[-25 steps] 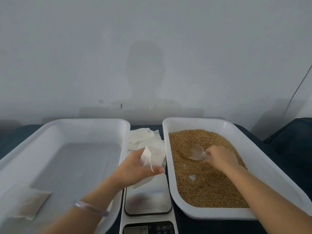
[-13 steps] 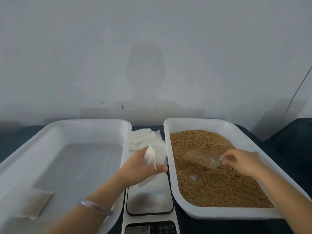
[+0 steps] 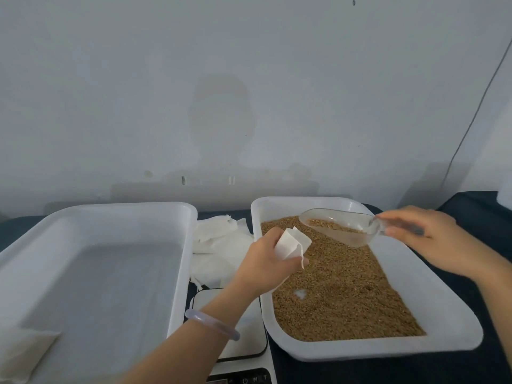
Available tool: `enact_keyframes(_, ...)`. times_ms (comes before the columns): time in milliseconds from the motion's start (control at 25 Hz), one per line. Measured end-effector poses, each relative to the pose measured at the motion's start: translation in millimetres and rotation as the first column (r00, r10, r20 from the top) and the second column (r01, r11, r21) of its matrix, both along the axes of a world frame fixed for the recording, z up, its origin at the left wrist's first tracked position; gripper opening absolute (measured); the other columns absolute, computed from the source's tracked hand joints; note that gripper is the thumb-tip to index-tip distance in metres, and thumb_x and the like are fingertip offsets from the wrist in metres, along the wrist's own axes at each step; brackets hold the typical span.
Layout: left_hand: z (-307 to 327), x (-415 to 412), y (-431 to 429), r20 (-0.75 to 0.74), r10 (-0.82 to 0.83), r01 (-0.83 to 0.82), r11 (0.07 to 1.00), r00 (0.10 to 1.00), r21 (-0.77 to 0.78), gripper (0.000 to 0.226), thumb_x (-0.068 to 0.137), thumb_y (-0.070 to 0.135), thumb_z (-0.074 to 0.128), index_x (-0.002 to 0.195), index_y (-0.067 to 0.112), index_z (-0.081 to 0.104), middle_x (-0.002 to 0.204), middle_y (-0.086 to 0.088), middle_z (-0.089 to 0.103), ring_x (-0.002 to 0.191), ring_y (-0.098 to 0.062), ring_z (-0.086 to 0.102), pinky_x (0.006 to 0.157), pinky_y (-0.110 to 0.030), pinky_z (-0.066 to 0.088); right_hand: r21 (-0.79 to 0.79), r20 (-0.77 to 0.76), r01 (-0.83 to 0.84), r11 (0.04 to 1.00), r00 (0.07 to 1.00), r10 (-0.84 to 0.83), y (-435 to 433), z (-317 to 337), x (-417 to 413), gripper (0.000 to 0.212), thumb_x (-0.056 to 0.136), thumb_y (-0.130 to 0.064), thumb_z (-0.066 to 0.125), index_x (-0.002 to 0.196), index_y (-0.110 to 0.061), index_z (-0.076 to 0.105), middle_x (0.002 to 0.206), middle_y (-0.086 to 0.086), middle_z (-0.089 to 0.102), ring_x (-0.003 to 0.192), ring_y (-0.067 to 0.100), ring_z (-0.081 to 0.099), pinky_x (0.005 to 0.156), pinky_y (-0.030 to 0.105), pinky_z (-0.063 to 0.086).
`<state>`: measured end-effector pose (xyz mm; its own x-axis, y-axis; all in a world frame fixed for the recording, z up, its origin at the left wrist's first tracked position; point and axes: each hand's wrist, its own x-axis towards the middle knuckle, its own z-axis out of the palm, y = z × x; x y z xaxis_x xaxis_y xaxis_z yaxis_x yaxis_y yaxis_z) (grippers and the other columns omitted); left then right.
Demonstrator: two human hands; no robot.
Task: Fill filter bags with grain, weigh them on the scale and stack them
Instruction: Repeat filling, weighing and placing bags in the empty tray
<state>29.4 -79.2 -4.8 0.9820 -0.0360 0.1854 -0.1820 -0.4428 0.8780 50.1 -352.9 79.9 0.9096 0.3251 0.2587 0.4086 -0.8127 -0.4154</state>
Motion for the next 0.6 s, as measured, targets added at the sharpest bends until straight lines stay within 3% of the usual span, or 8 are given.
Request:
enact_keyframes(120, -6, 1, -6, -0.022, -0.004, 0.002, 0.998, 1.0, -0.069, 0.04, 0.07, 0.04, 0.079, 0.101, 0.028, 0.055, 0.092, 0.006, 0.062, 0.085, -0.012, 0.061, 0.07, -0.026, 0.052, -0.093, 0.011, -0.06, 0.994, 0.998, 0.061, -5, 17, 0, 0.032, 0.074, -0.056, 0.047, 0.105, -0.051, 0.056, 0.105, -0.023, 0.061, 0.104, 0.006, 0.055, 0.104, 0.042, 0.034)
enact_keyframes(320, -9, -2, -15, -0.056, -0.035, 0.031, 0.997, 0.998, -0.069, 0.046, 0.057, 0.047, 0.075, 0.091, 0.027, 0.051, 0.083, 0.007, 0.07, 0.073, -0.002, 0.066, 0.057, -0.026, 0.056, -0.362, 0.022, -0.05, 0.931, 0.998, 0.062, 0, 34, 10, 0.02, 0.088, -0.046, 0.054, 0.106, -0.053, 0.053, 0.101, -0.028, 0.056, 0.102, -0.002, 0.05, 0.11, 0.033, 0.013)
enact_keyframes(440, -12, -4, -23, -0.043, 0.012, -0.01, 0.999, 0.999, 0.041, 0.047, 0.052, 0.055, 0.075, 0.084, 0.033, 0.048, 0.081, 0.01, 0.064, 0.062, 0.001, 0.06, 0.052, -0.024, 0.051, -0.467, 0.014, -0.051, 0.883, 0.998, 0.065, 8, 46, 15, 0.023, 0.087, -0.047, 0.056, 0.11, -0.05, 0.056, 0.097, -0.027, 0.054, 0.094, -0.008, 0.047, 0.111, 0.032, 0.008)
enact_keyframes(600, -15, -2, -27, -0.048, 0.055, -0.048, 0.989, 0.997, 0.139, 0.048, 0.056, 0.057, 0.076, 0.086, 0.034, 0.046, 0.083, 0.012, 0.062, 0.071, -0.006, 0.063, 0.063, -0.032, 0.057, -0.564, 0.053, -0.023, 0.825, 0.997, 0.063, 20, 52, 19, 0.026, 0.087, -0.047, 0.057, 0.113, -0.049, 0.056, 0.094, -0.028, 0.048, 0.095, -0.006, 0.043, 0.113, 0.032, 0.0)
